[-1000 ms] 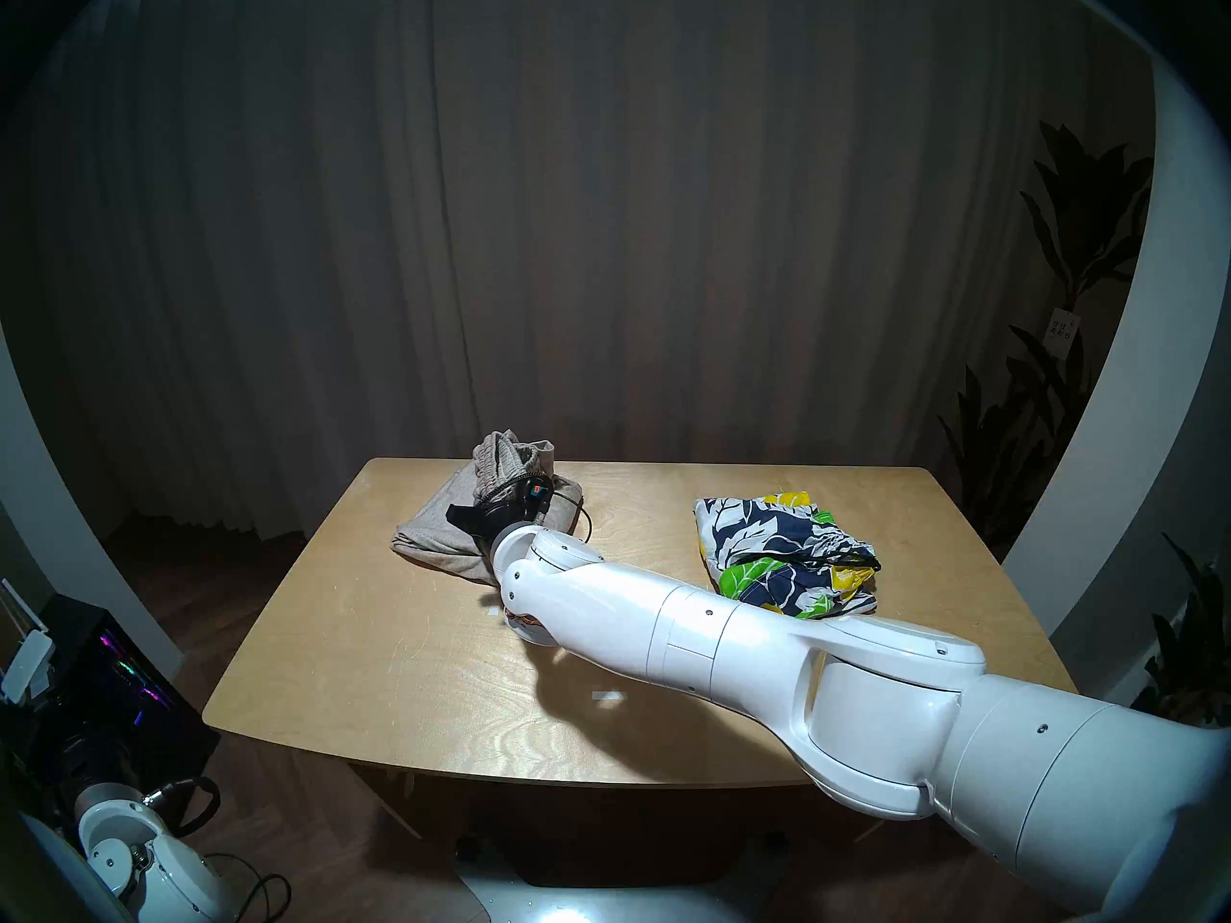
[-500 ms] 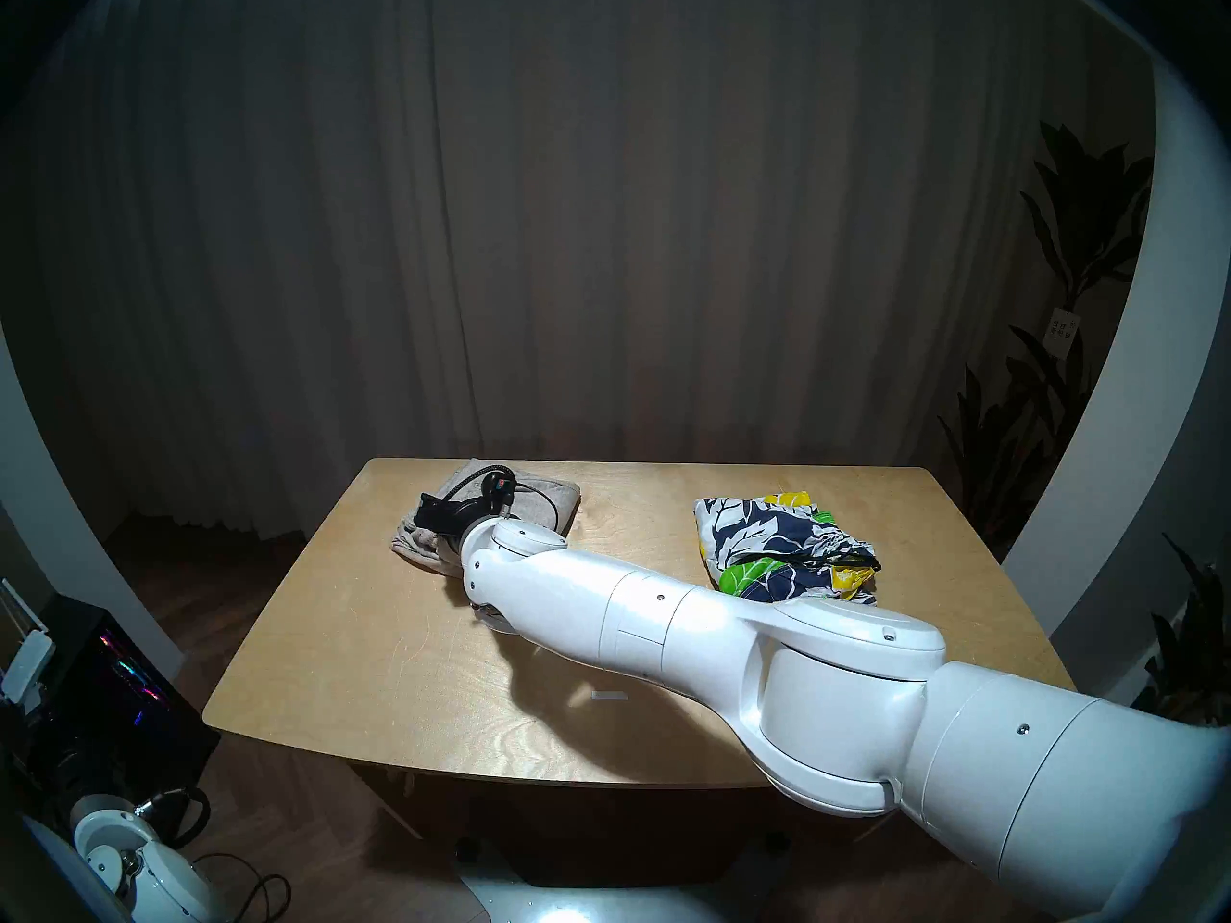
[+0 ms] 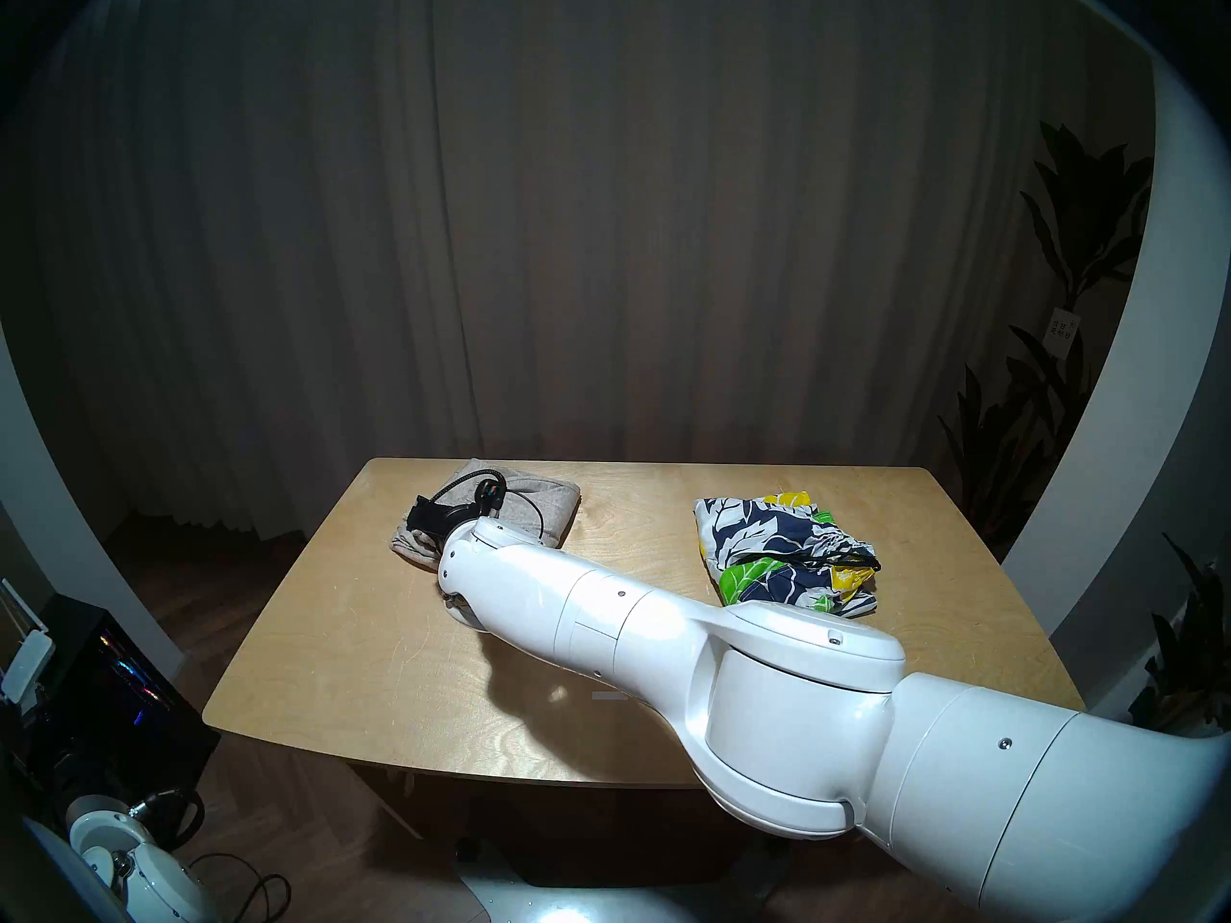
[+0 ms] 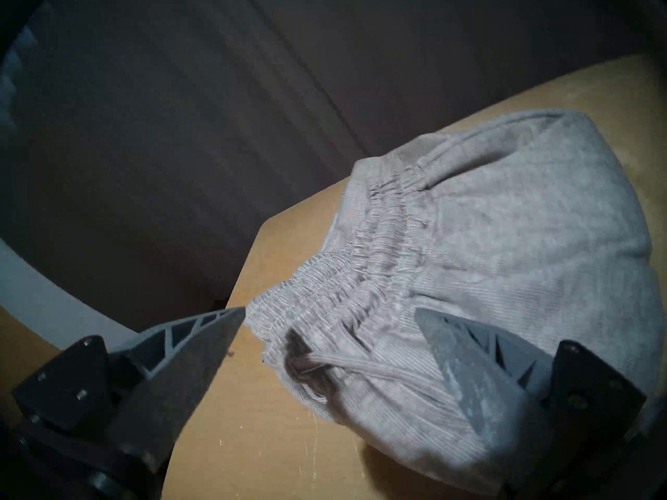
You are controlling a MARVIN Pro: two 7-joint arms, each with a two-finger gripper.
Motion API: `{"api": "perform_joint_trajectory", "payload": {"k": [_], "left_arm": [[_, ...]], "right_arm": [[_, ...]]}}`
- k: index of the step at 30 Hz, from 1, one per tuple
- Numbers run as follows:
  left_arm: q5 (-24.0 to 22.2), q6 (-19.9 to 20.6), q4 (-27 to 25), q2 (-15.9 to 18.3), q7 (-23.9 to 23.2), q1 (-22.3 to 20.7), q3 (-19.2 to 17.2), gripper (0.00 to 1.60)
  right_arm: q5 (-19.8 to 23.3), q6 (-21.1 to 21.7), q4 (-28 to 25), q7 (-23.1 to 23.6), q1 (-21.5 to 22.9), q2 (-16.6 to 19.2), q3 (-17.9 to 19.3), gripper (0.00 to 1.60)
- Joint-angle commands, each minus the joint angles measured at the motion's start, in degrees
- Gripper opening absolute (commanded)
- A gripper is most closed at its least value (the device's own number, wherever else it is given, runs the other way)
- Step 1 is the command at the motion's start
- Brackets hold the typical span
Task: Fold pants twice and stack them
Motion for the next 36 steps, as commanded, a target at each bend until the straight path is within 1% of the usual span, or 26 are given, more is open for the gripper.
{"api": "perform_joint_trajectory", "payload": {"k": [1, 10, 16, 25, 31, 32, 36], "left_arm": [[0.4, 1.6, -0.8, 0.8, -1.2, -0.7, -0.7, 1.6], [0.6, 4.0, -0.8, 1.9, -1.4, -2.0, 0.1, 1.6], [0.9, 5.4, -0.8, 2.8, -1.6, -3.3, 1.1, 1.6], [1.8, 6.1, -0.8, 3.7, -2.1, -4.6, 3.3, 1.6], [2.7, 6.1, -0.8, 4.1, -2.4, -5.4, 4.6, 1.6], [2.9, 6.1, -0.8, 4.3, -2.4, -5.8, 5.0, 1.6], [3.1, 6.3, -0.8, 4.7, -2.3, -6.3, 5.5, 1.6]], "right_arm": [[4.1, -1.0, 3.2, -1.4, -0.3, -2.8, 4.2, 1.6], [8.6, -0.7, 6.4, -3.3, 0.4, -2.8, 8.2, 1.6], [9.8, -0.2, 8.7, -3.9, 1.7, -2.8, 9.7, 1.6], [10.7, 1.0, 9.6, -5.0, 2.0, -2.8, 10.3, 1.6], [11.1, 1.8, 8.8, -7.1, 1.2, -1.6, 10.3, 1.6], [11.3, 2.1, 8.7, -8.1, 0.7, -1.3, 10.3, 1.6], [11.4, 2.4, 8.4, -9.0, 0.1, -0.8, 10.3, 1.6]]}}
